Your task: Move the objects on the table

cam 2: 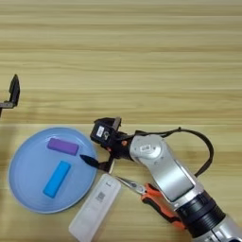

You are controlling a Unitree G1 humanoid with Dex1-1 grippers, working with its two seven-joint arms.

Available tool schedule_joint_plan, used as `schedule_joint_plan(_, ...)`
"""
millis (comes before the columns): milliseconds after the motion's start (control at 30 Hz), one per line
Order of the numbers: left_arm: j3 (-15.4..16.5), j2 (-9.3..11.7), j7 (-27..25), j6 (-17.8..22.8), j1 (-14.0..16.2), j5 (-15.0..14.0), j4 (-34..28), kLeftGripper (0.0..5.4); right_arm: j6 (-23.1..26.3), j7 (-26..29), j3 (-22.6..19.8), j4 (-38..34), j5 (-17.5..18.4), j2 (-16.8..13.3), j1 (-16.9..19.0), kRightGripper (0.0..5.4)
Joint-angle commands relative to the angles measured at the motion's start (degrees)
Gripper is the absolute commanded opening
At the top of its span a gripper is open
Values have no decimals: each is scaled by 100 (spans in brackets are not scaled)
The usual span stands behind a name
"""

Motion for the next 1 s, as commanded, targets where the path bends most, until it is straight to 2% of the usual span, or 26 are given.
schedule_joint_plan(33, -29, -14, 0, 78, -72, -19, -21, 540, -198, -109, 148, 10, -420, -49, -162, 538)
schedule_joint_plan(300, -46, -65, 29, 72, -66, 11, -40, 540, -505, 46, 380, 28, -1030, -236, -303, 538)
schedule_joint_plan(733, -69, -80, 46, 69, -67, 7, -60, 540, -936, 256, 317, 73, -1722, -750, -418, 538)
schedule_joint_plan(1000, -73, -81, 50, 61, -84, 3, -37, 540, -1091, 380, 126, 29, -1836, -986, -397, 538)
